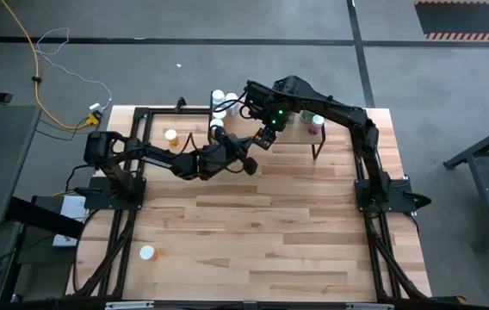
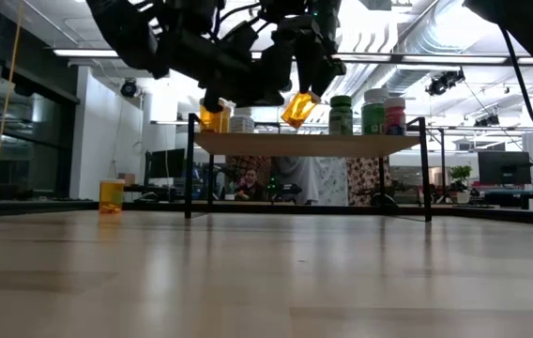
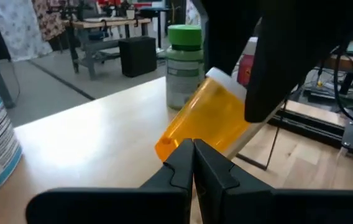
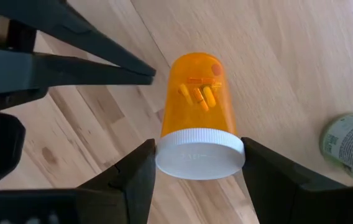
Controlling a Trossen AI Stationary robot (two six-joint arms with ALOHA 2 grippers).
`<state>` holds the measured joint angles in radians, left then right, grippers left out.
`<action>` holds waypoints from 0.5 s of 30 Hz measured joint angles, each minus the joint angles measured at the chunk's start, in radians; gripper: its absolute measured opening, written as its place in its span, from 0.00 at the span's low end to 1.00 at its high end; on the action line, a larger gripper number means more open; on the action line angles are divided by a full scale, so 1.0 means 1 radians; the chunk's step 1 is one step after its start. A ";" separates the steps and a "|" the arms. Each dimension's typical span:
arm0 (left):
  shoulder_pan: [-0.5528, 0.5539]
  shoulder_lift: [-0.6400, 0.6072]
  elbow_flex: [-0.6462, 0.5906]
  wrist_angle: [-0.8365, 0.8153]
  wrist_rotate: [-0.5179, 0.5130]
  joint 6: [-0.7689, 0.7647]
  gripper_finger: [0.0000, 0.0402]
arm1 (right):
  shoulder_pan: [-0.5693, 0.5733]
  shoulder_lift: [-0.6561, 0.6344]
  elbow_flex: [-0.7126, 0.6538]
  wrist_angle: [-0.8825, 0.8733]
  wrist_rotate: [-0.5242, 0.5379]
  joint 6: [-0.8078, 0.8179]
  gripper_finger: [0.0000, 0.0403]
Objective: Pick and place medicine bottles onto shelf by color
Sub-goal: Put the orange pill bottle on the shelf
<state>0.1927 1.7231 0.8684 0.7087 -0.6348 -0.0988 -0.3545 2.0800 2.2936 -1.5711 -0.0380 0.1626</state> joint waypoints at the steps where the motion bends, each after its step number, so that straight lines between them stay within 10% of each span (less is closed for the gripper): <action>1: 0.005 0.003 0.000 0.006 0.004 0.005 0.00 | 0.001 0.000 0.000 0.000 0.000 -0.007 0.49; 15: 0.045 0.009 0.000 0.005 0.150 0.088 0.00 | 0.001 0.000 0.000 0.008 -0.005 -0.014 0.49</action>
<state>0.2378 1.7325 0.8684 0.7136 -0.4851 -0.0105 -0.3531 2.0800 2.2936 -1.5634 -0.0425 0.1482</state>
